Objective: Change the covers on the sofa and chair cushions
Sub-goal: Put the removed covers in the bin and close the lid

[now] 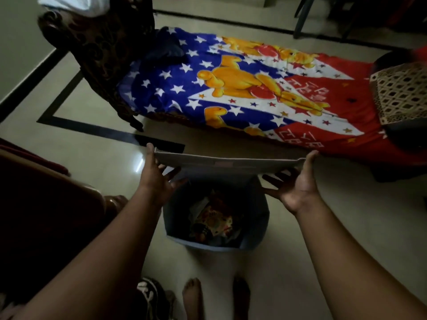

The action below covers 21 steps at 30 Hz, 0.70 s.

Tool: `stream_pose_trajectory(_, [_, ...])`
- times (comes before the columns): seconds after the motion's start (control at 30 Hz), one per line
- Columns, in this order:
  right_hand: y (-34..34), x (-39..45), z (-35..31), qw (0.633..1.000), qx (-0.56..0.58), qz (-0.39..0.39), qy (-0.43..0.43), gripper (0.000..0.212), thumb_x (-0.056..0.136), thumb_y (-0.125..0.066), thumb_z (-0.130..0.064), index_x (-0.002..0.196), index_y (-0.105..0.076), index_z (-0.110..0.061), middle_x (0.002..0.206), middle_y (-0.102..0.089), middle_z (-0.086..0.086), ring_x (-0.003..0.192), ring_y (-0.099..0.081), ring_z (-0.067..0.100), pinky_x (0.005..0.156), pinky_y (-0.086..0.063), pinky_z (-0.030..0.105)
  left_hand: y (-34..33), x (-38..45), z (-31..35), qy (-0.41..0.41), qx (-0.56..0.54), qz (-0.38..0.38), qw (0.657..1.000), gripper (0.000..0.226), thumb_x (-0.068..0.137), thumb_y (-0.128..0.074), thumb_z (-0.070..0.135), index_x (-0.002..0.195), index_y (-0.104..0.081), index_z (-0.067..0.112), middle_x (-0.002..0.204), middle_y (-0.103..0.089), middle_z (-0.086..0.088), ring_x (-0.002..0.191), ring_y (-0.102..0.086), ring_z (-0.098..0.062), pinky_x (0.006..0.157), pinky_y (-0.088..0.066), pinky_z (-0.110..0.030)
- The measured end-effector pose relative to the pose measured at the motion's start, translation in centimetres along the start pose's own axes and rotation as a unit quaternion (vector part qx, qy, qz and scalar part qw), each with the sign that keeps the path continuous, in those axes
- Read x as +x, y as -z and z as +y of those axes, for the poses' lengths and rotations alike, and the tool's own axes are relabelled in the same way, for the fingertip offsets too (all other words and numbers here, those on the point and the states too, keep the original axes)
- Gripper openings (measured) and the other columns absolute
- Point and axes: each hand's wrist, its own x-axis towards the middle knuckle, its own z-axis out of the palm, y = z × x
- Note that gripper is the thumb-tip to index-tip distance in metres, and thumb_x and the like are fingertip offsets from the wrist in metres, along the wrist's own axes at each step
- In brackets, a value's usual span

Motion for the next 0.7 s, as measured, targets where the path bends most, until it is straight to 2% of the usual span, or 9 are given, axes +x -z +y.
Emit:
stream_pose_trajectory(0.07, [2.0,-1.2,0.4,0.999,-0.029,-0.005,-0.038,0.058,0.084,-0.071,-0.055,0.121,-0.060,-0.012,0.126,-0.065,0.015,0.113,-0.066,0.038,0.078,-0.059,0.058,1.9,-1.5,-0.9,0.025,0.015,0.005,1.000,0.028,0.097,-0.056,0.040,0.103,-0.065,0.015,0.112,-0.065,-0.011,0.102,-0.067,-0.029,0.081,-0.061,-0.050])
stream_pose_trajectory(0.13, [4.0,-2.4,1.8,0.993,-0.101,0.007,-0.057,0.017,0.093,-0.065,-0.020,0.108,-0.059,-0.014,0.120,-0.063,0.013,0.101,-0.068,0.029,0.065,-0.063,0.043,4.1,-2.9,-2.3,0.044,0.068,0.034,0.996,0.009,0.096,-0.055,0.019,0.090,-0.060,0.015,0.101,-0.062,-0.012,0.092,-0.064,-0.028,0.065,-0.062,-0.040])
stream_pose_trajectory(0.2, [6.1,-2.8,4.3,0.975,-0.210,0.028,-0.064,0.036,0.092,-0.062,-0.001,0.124,-0.052,-0.014,0.123,-0.061,0.012,0.095,-0.067,0.026,0.062,-0.064,0.039,6.5,-3.4,-4.3,0.030,0.175,0.063,0.982,0.019,0.093,-0.055,-0.002,0.093,-0.057,0.017,0.099,-0.059,-0.010,0.089,-0.061,-0.026,0.063,-0.060,-0.036])
stream_pose_trajectory(0.27, [8.1,-2.9,7.2,0.950,-0.299,0.044,-0.071,0.053,0.089,-0.061,0.008,0.137,-0.048,-0.011,0.128,-0.061,0.014,0.095,-0.068,0.028,0.065,-0.064,0.041,9.2,-2.8,-7.0,0.010,0.250,0.081,0.965,0.043,0.085,-0.058,-0.014,0.114,-0.057,0.017,0.107,-0.061,-0.011,0.091,-0.063,-0.028,0.065,-0.059,-0.038])
stream_pose_trajectory(0.33, [9.6,-2.8,9.9,0.925,-0.369,0.044,-0.075,0.054,0.088,-0.060,0.009,0.135,-0.052,-0.016,0.122,-0.064,0.011,0.093,-0.069,0.027,0.066,-0.063,0.041,11.8,-1.7,-9.8,0.009,0.294,0.089,0.952,0.057,0.077,-0.062,-0.016,0.126,-0.056,0.013,0.117,-0.064,-0.018,0.096,-0.064,-0.036,0.064,-0.060,-0.041])
stream_pose_trajectory(0.43, [11.9,-1.8,13.8,0.881,-0.469,0.043,-0.055,0.056,0.083,-0.061,0.008,0.128,-0.052,-0.025,0.106,-0.066,0.002,0.088,-0.066,0.024,0.068,-0.060,0.039,15.3,0.5,-13.8,0.007,0.424,0.119,0.898,0.067,0.064,-0.068,-0.001,0.130,-0.060,0.010,0.115,-0.068,-0.017,0.092,-0.065,-0.034,0.060,-0.054,-0.033])
stream_pose_trajectory(0.53, [15.0,0.6,18.2,0.833,-0.551,0.050,-0.034,0.061,0.079,-0.062,0.005,0.134,-0.050,-0.019,0.107,-0.066,0.004,0.091,-0.063,0.023,0.076,-0.054,0.033,19.3,3.6,-18.5,0.029,0.526,0.132,0.839,0.088,0.048,-0.068,0.018,0.135,-0.056,0.015,0.119,-0.068,-0.013,0.101,-0.066,-0.031,0.082,-0.058,-0.040])
stream_pose_trajectory(0.63, [17.9,4.0,22.1,0.788,-0.608,0.076,-0.052,0.076,0.073,-0.076,-0.019,0.142,-0.043,-0.016,0.128,-0.060,0.013,0.107,-0.061,0.032,0.087,-0.056,0.040,20.0,5.0,-20.9,0.048,0.648,0.146,0.746,0.070,0.062,-0.074,0.033,0.129,-0.054,0.028,0.123,-0.063,-0.008,0.110,-0.062,-0.035,0.092,-0.055,-0.051])
stream_pose_trajectory(0.7, [19.1,6.4,24.1,0.769,-0.627,0.107,-0.064,0.084,0.072,-0.081,-0.042,0.142,-0.042,-0.014,0.136,-0.054,0.016,0.116,-0.058,0.037,0.091,-0.053,0.041,19.8,6.2,-22.1,0.046,0.683,0.163,0.711,0.071,0.078,-0.075,0.047,0.139,-0.046,0.023,0.135,-0.055,-0.011,0.122,-0.056,-0.038,0.096,-0.052,-0.053])
